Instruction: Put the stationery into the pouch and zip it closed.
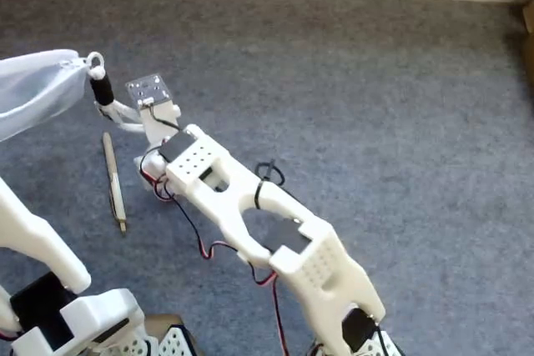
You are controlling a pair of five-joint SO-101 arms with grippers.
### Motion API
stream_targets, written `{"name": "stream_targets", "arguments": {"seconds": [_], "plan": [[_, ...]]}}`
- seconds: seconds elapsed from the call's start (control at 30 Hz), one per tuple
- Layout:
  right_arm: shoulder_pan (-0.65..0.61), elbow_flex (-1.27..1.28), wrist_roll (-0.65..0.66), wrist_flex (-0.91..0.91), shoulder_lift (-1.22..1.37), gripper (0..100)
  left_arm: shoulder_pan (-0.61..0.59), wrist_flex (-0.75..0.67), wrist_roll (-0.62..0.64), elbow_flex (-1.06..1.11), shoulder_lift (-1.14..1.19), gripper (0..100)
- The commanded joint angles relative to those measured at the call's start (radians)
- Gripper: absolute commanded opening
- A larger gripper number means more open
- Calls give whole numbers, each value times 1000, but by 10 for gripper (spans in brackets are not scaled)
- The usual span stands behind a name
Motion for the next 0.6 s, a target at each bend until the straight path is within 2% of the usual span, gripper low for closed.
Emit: {"name": "stream_targets", "arguments": {"seconds": [0.0, 0.17, 0.57], "plan": [[15, -119, -11, 51, 31, 158, -4, -3, -6, -12, -16, 7], [33, -234, -9, 122, 102, 0, -5, 0, -6, -12, -15, 7], [59, -456, -8, 458, 110, 5, 21, -2, -5, -16, -18, 7]]}}
